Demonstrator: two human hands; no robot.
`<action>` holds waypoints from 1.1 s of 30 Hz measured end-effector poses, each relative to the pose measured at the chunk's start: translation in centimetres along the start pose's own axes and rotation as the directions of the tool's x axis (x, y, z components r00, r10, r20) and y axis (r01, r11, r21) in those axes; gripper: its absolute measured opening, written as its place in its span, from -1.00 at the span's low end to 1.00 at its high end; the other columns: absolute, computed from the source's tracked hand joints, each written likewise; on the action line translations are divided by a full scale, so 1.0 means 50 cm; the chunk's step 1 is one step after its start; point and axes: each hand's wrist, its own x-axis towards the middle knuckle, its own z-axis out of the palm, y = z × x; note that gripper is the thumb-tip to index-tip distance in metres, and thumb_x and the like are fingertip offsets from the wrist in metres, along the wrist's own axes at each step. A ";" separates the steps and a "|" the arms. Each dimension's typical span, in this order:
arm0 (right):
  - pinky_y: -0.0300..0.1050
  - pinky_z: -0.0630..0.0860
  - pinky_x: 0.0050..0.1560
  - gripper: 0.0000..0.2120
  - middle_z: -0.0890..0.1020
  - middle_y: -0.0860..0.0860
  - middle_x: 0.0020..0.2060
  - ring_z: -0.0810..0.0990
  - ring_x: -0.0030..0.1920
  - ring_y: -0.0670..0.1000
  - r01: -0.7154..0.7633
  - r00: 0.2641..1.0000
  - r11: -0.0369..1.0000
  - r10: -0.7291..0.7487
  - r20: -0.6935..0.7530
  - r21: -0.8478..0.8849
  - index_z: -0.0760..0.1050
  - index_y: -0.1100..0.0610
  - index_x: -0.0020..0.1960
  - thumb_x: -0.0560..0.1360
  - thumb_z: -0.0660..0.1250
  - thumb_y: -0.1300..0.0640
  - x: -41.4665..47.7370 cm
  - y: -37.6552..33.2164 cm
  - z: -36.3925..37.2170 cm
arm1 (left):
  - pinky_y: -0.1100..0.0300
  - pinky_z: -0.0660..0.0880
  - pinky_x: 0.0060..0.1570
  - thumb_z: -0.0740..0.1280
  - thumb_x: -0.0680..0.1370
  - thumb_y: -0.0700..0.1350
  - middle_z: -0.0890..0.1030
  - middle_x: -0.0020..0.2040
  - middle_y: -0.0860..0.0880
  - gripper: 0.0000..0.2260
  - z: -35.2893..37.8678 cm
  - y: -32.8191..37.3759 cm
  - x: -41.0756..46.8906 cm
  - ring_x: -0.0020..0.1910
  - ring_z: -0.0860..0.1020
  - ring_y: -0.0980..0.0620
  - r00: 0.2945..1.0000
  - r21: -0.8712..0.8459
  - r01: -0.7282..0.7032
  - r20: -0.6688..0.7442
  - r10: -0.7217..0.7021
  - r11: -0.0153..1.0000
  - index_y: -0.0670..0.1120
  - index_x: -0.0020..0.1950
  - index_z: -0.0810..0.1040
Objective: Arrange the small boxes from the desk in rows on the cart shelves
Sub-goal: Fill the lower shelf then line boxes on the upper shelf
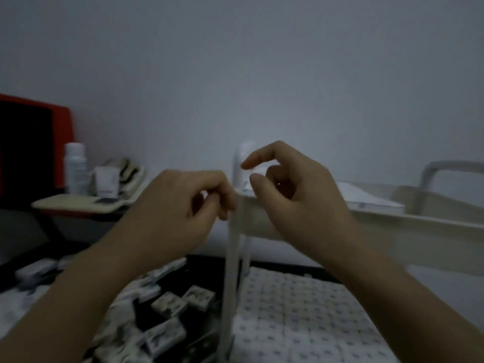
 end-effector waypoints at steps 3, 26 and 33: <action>-0.27 0.27 -0.46 -0.89 0.44 -0.06 -0.53 0.41 -0.49 -0.07 -0.001 0.985 0.997 -0.012 0.174 0.076 0.51 -0.01 0.03 0.56 0.28 0.17 -0.038 -0.010 0.119 | 0.39 0.41 -0.40 0.23 0.59 -0.27 0.61 -0.27 0.20 -0.71 -0.017 -0.089 -0.165 -0.41 0.54 0.19 0.965 0.043 0.259 -0.061 -0.256 0.965 0.07 -0.18 0.57; -0.03 0.48 0.09 -0.69 0.50 -0.06 0.17 0.46 0.19 -0.01 0.033 0.748 0.999 -0.016 0.664 -0.014 0.40 -0.04 0.31 0.58 0.18 0.12 -0.174 -0.017 0.711 | 0.29 0.47 -0.22 0.41 0.50 -0.01 0.45 -0.09 0.17 -0.80 -0.091 -0.284 -0.723 -0.12 0.47 0.18 0.567 0.417 0.795 -0.253 -0.784 0.441 0.10 0.11 0.66; -0.09 0.39 -0.11 -0.39 0.43 0.01 0.19 0.51 0.12 0.07 0.169 0.696 0.940 0.100 0.711 -0.298 0.29 0.01 0.36 0.45 0.29 -0.30 -0.180 -0.047 0.747 | 0.43 0.33 -0.19 0.38 0.46 0.16 0.43 -0.05 0.28 -0.92 -0.100 -0.289 -0.707 -0.05 0.44 0.32 0.433 0.223 0.899 -0.308 -0.847 0.378 0.21 -0.11 0.59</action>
